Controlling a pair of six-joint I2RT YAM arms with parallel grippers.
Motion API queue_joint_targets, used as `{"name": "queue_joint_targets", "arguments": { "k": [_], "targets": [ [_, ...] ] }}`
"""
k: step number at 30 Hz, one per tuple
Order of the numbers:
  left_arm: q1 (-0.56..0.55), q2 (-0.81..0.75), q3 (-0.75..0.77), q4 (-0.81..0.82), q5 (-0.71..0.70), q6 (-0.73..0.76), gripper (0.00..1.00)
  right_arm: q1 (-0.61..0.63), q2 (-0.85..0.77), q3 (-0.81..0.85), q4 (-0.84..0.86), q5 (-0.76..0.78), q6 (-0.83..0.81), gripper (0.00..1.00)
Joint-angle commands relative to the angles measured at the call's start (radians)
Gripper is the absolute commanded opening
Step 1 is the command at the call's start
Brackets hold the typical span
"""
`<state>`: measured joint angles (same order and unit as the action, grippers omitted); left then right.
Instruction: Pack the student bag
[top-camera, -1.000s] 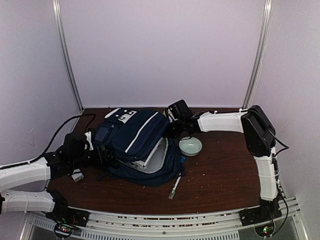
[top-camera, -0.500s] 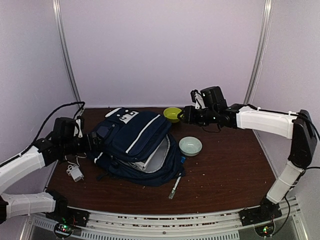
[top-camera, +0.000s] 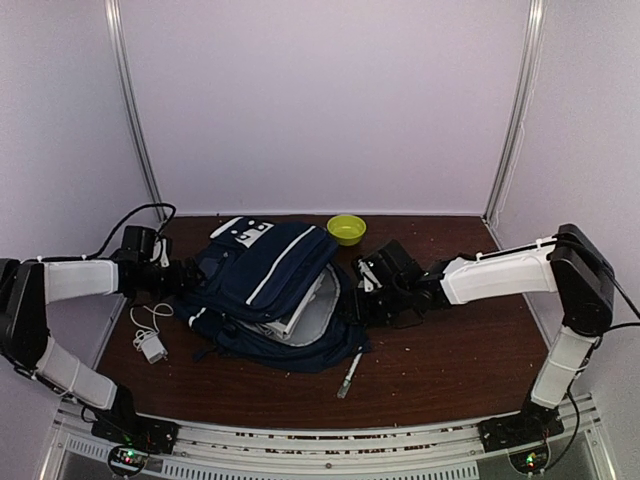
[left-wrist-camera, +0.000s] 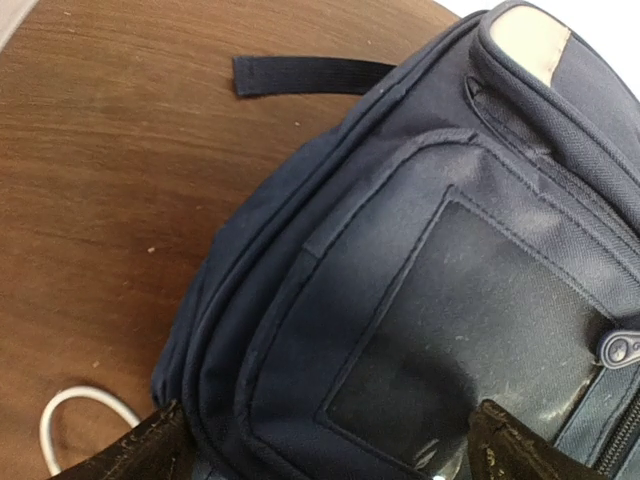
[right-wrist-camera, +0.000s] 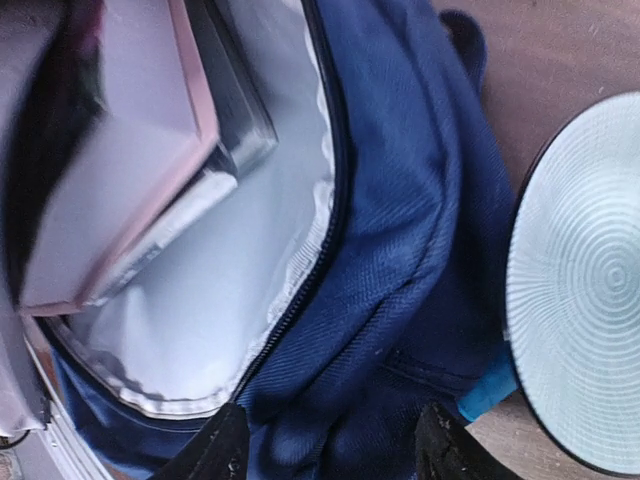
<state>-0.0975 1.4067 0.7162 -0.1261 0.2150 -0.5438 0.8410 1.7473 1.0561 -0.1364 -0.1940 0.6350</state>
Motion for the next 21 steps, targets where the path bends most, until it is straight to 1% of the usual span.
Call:
{"name": "queue_joint_targets", "arguments": {
  "k": [1, 6, 11, 13, 16, 21],
  "targets": [
    [-0.003, 0.062, -0.023, 0.089, 0.099, 0.019, 0.98, 0.020, 0.058, 0.058, 0.038, -0.002, 0.024, 0.58],
    [-0.012, 0.047, -0.122, 0.162, 0.108, -0.025, 0.98, 0.017, 0.154, 0.174, -0.018, -0.009, 0.002, 0.58],
    [-0.108, -0.016, -0.197, 0.171, 0.046, -0.064, 0.98, -0.015, 0.222, 0.269, -0.019, -0.012, 0.006, 0.58],
    [-0.157, -0.066, -0.233, 0.181, 0.019, -0.100, 0.98, -0.037, 0.237, 0.312, -0.033, -0.026, 0.005, 0.57],
    [-0.219, -0.174, -0.288, 0.168, -0.031, -0.150, 0.94, -0.065, 0.228, 0.357, -0.056, -0.026, -0.010, 0.57],
    [-0.304, -0.379, -0.364, 0.080, -0.138, -0.234, 0.90, -0.115, 0.182, 0.379, -0.101, -0.040, -0.043, 0.57]
  ]
}}
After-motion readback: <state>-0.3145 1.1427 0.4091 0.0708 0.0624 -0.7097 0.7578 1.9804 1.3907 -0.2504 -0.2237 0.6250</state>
